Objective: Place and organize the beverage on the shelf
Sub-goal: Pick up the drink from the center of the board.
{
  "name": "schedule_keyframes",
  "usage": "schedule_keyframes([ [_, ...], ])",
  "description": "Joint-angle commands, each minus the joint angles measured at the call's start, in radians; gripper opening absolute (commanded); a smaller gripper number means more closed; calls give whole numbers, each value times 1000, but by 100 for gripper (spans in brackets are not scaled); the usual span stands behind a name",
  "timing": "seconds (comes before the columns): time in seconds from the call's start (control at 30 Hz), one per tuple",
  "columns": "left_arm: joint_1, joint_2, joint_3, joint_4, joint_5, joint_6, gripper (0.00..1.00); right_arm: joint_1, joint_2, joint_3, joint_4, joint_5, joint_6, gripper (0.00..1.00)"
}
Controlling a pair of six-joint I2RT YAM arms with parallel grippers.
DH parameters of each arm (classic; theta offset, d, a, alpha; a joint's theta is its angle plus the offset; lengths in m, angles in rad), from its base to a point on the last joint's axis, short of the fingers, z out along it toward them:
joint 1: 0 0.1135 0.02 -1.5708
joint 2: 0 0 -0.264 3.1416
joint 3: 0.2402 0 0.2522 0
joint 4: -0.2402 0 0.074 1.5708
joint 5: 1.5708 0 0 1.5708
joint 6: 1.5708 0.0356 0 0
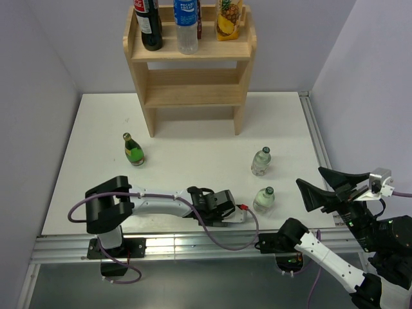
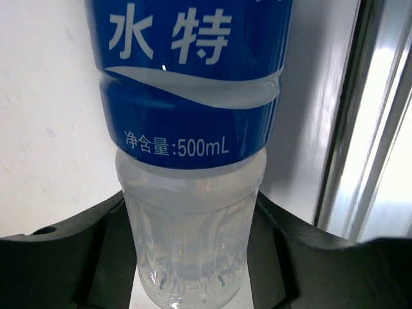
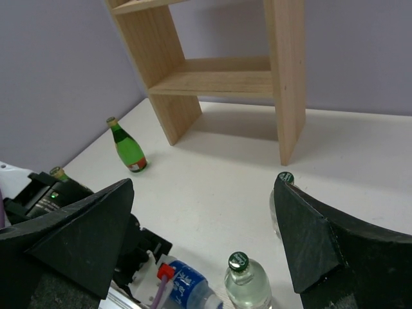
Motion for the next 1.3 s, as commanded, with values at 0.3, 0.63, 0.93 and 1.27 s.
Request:
schedule_keyframes([
  [0.3, 44, -401, -143, 30, -151, -233, 0, 6, 81, 5, 61, 117, 70, 95],
  [0.63, 232, -521, 4, 145, -165, -358, 0, 6, 252, -3, 107, 130, 140, 95],
  [0.93, 438, -654, 19, 318, 109, -545, 0, 6, 392, -9, 207, 36, 209, 95],
  [1.27, 539, -806, -66, 531, 438, -642, 0, 5, 531, -3, 426, -265, 246, 92],
])
